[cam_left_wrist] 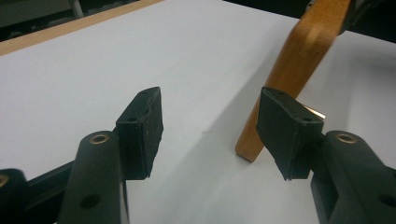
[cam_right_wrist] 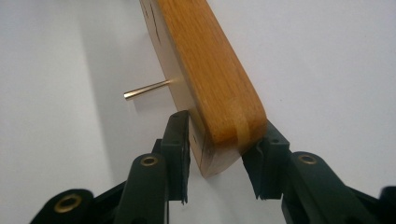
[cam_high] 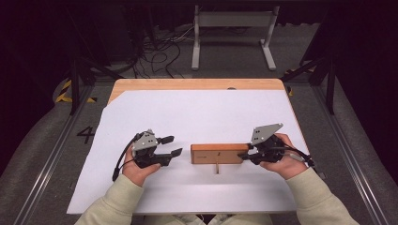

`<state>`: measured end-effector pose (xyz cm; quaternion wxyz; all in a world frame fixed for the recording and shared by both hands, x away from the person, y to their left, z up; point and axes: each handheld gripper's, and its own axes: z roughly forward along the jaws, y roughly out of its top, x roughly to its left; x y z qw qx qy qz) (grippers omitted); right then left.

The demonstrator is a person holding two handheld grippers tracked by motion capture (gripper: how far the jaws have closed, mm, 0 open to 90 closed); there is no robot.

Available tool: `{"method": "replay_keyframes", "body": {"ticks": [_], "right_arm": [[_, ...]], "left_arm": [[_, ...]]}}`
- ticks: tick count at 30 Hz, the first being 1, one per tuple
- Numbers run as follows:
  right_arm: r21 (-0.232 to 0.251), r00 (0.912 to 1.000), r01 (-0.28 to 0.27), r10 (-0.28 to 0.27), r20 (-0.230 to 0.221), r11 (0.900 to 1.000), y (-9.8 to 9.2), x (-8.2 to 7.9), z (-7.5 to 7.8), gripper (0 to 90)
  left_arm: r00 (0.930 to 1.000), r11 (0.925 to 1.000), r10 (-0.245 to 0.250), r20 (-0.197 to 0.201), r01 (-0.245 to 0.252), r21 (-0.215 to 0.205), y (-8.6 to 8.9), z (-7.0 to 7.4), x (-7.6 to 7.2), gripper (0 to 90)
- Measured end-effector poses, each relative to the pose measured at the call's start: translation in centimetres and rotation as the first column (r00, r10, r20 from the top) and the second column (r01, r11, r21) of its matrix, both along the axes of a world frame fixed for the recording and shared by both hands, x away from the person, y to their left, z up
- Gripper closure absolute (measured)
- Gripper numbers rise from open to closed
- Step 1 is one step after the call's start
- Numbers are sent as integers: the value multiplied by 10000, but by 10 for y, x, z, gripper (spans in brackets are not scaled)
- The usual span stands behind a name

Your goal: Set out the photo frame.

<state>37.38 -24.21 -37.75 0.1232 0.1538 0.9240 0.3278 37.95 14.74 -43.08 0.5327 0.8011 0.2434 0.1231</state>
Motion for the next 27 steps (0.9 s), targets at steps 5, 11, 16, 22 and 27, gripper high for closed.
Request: {"method": "replay_keyframes", "body": {"ticks": [5, 11, 16, 22, 27], "right_arm": [[-259, 9988, -64, 77, 479, 9996, 2, -11, -1, 636], [-435, 9993, -119, 134, 344, 9990, 4, -22, -3, 603], [-412, 9996, 9, 3, 297, 9992, 2, -30, -7, 575], [45, 9991, 411, -411, 67, 9991, 0, -30, -6, 475], [230, 9943, 1059, -1057, -101, 9941, -9, -32, -9, 462]], "left_arm": [[9998, 9999, 157, -117, -157, 0, 3, -3, 2, 413], [9996, 9988, 280, 8, -281, 396, 3, -5, 5, 414], [9996, 9988, 261, -75, -257, 411, 1, -6, 5, 413], [9996, 9985, 267, -31, -265, 477, 1, -7, 5, 413], [9996, 9987, 276, -1, -275, 427, 3, -6, 6, 413]]}}
